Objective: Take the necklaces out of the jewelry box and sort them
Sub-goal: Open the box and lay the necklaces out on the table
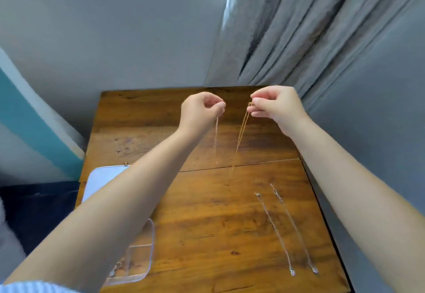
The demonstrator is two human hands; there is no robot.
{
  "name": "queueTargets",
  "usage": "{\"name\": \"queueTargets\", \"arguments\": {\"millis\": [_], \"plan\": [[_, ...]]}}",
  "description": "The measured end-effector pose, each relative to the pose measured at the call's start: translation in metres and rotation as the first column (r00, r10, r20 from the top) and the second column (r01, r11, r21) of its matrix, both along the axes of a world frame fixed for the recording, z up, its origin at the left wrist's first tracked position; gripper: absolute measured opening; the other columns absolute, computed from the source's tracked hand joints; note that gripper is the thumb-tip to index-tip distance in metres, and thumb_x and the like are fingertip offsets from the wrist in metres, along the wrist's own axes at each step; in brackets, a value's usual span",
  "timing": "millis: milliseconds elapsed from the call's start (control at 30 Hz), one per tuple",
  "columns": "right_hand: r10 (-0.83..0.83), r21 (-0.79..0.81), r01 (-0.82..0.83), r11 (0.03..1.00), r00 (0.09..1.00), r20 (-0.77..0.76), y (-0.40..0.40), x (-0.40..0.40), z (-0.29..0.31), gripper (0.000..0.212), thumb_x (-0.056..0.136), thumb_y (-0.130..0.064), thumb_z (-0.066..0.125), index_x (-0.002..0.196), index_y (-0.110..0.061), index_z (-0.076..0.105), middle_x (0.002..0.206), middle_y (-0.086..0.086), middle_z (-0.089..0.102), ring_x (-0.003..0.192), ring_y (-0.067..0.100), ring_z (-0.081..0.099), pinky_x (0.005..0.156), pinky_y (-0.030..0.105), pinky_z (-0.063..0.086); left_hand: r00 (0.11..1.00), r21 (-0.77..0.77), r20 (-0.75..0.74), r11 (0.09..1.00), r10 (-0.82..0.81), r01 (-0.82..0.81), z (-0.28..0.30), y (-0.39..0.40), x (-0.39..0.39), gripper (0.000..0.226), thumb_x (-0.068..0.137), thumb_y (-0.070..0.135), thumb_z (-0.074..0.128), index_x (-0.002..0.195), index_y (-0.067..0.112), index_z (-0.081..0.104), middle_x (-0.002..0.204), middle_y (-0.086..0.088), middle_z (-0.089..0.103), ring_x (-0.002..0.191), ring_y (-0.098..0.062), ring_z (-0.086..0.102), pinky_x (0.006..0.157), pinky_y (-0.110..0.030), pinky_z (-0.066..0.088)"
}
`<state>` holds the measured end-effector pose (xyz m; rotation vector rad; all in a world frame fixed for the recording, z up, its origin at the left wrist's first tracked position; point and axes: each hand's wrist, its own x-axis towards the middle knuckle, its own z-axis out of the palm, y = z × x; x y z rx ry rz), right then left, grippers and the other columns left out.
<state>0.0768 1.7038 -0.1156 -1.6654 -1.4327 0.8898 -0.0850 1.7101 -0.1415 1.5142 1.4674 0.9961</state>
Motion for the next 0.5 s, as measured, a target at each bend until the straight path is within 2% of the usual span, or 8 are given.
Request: {"name": "queueTargets", "arguments": {"millis": [67,167,300,367,433,500], "plan": [[-0.006,0.002,0.006,1.0,1.0,-0.001,0.031,0.022,-0.009,0.018,0.087,-0.003,0.053,0.102,0.002,0.061,0.089,0.012,0.062,0.074,0.016,0.065,0.06,0.013,0.056,0.997,0.011,-0.014,0.997,0.078,-0.078,-0.009,0.025,0.031,0.012,0.085,0.016,0.062,0.087,0.007,0.07,0.086,-0.01,0.072,0.083,-0.02,0.065,0.078,-0.029,0.051],[-0.023,0.048,0.023,0.999,1.0,0.015,0.076,0.055,-0.028,0.019,0.088,-0.006,0.052,0.103,0.001,0.061,0.093,0.011,0.062,0.082,0.018,0.065,0.075,0.027,0.058,0.982,0.059,-0.048,0.982,0.181,-0.178,-0.031,0.061,0.074,0.012,0.085,0.016,0.062,0.087,0.007,0.07,0.088,-0.011,0.072,0.079,-0.018,0.061,0.073,-0.024,0.045],[-0.038,0.13,0.029,0.991,0.997,0.066,0.114,0.107,-0.069,0.018,0.088,-0.006,0.052,0.1,0.0,0.064,0.087,0.01,0.064,0.081,0.019,0.065,0.079,0.034,0.057,0.973,0.131,-0.073,0.97,0.217,-0.206,-0.072,0.095,0.127,0.01,0.084,0.014,0.063,0.085,0.007,0.07,0.089,-0.011,0.071,0.079,-0.017,0.06,0.074,-0.026,0.046],[-0.018,0.109,0.003,0.994,0.991,0.136,0.116,0.128,-0.104,0.017,0.085,-0.005,0.054,0.097,-0.001,0.066,0.089,0.012,0.066,0.083,0.023,0.065,0.082,0.036,0.056,0.971,0.12,-0.152,0.978,0.187,-0.169,-0.106,0.094,0.15,0.01,0.083,0.012,0.064,0.087,0.006,0.07,0.091,-0.012,0.07,0.083,-0.019,0.06,0.076,-0.025,0.044],[0.03,0.045,-0.043,0.998,0.963,0.268,0.105,0.143,-0.147,0.016,0.084,-0.005,0.056,0.094,-0.001,0.068,0.098,0.017,0.068,0.089,0.028,0.064,0.084,0.029,0.049,0.958,0.042,-0.266,0.994,0.106,-0.099,-0.144,0.082,0.168,0.01,0.083,0.01,0.064,0.089,0.004,0.07,0.094,-0.014,0.07,0.089,-0.024,0.061,0.076,-0.02,0.04],[0.097,-0.044,-0.087,0.995,0.927,0.362,0.085,0.154,-0.188,0.017,0.083,-0.003,0.056,0.094,-0.002,0.069,0.103,0.018,0.066,0.094,0.029,0.061,0.078,0.02,0.038,0.94,-0.051,-0.341,0.998,0.012,-0.031,-0.178,0.063,0.178,0.011,0.083,0.008,0.064,0.09,0.003,0.07,0.094,-0.017,0.069,0.09,-0.028,0.06,0.074,-0.02,0.038]]}}
